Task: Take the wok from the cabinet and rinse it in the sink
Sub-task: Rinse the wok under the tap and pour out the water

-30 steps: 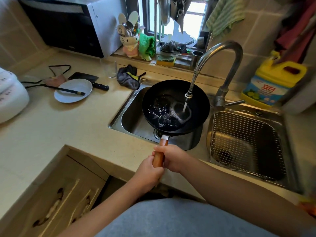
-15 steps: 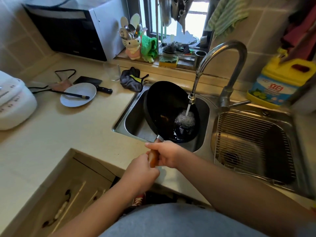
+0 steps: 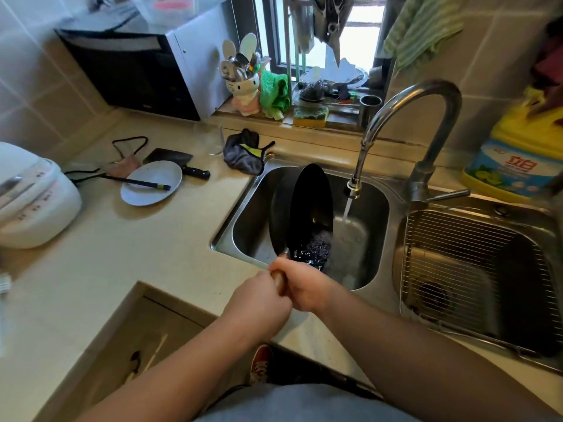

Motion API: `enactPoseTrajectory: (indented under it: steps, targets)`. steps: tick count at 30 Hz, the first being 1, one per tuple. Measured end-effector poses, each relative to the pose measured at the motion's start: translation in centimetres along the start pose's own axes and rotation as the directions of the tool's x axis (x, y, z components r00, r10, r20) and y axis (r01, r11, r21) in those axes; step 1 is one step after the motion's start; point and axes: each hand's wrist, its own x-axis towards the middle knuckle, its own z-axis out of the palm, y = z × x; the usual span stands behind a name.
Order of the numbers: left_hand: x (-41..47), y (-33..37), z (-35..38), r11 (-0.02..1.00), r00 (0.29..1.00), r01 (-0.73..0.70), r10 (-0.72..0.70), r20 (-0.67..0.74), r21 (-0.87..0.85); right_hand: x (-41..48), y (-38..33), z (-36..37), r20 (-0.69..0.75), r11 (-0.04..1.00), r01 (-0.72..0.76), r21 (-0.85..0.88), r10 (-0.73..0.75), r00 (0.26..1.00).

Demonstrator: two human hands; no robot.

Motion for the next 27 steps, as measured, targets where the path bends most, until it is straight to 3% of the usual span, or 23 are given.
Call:
enactPoseTrajectory:
  steps: [2, 4, 6, 7, 9, 11, 15, 19, 24, 27]
  targets:
    - [0.8, 0.6, -0.6, 0.897, 0.987, 0.142, -0.094, 0.132, -0.418, 0.2, -0.6, -0.3, 0.075, 0.993, -0.030, 0.118, 0.021, 0.997]
    - [1.0, 1.0, -0.6, 0.598, 0.936, 0.350, -0.189, 0.298, -0.721, 0.4, -1.0, -0.5, 0.174, 0.972, -0.069, 0.226, 0.030, 0.984]
    - [0.9, 1.2, 0.0, 0.293, 0.887, 0.460, -0.192, 0.420, -0.838, 0.8, -0.9, -0.6, 0.244, 0.943, -0.095, 0.317, 0.016, 0.970]
    - [0.9, 1.2, 0.3, 0.195, 0.875, 0.481, -0.169, 0.454, -0.855, 1.0, -0.9, -0.7, 0.259, 0.941, -0.090, 0.327, 0.003, 0.966]
    - [1.3, 1.2, 0.5, 0.116, 0.871, 0.489, -0.123, 0.476, -0.865, 1.1, -1.1, -0.6, 0.259, 0.953, -0.068, 0.295, -0.011, 0.966]
    - [1.9, 1.4, 0.3, 0.157, 0.880, 0.472, -0.136, 0.455, -0.867, 1.0, -1.6, -0.7, 0.242, 0.963, -0.055, 0.264, -0.011, 0.970]
    - [3.2, 2.3, -0.4, 0.339, 0.902, 0.432, -0.168, 0.398, -0.836, 0.6, -3.4, -0.8, 0.196, 0.977, -0.058, 0.207, 0.016, 0.980]
    - [3.9, 2.9, -0.9, 0.505, 0.930, 0.363, -0.138, 0.342, -0.783, 0.3, -5.0, -1.0, 0.059, 0.998, -0.003, -0.058, 0.007, 0.998]
    - [4.6, 3.1, -0.1, 0.674, 0.949, 0.301, -0.140, 0.283, -0.675, 1.4, -5.9, -2.1, -0.173, 0.909, 0.012, -0.416, -0.092, 0.981]
    - [5.5, 3.5, 0.7, 0.750, 0.956, 0.280, -0.162, 0.244, -0.599, 2.1, -5.7, -2.7, -0.219, 0.914, 0.022, -0.404, -0.120, 0.968]
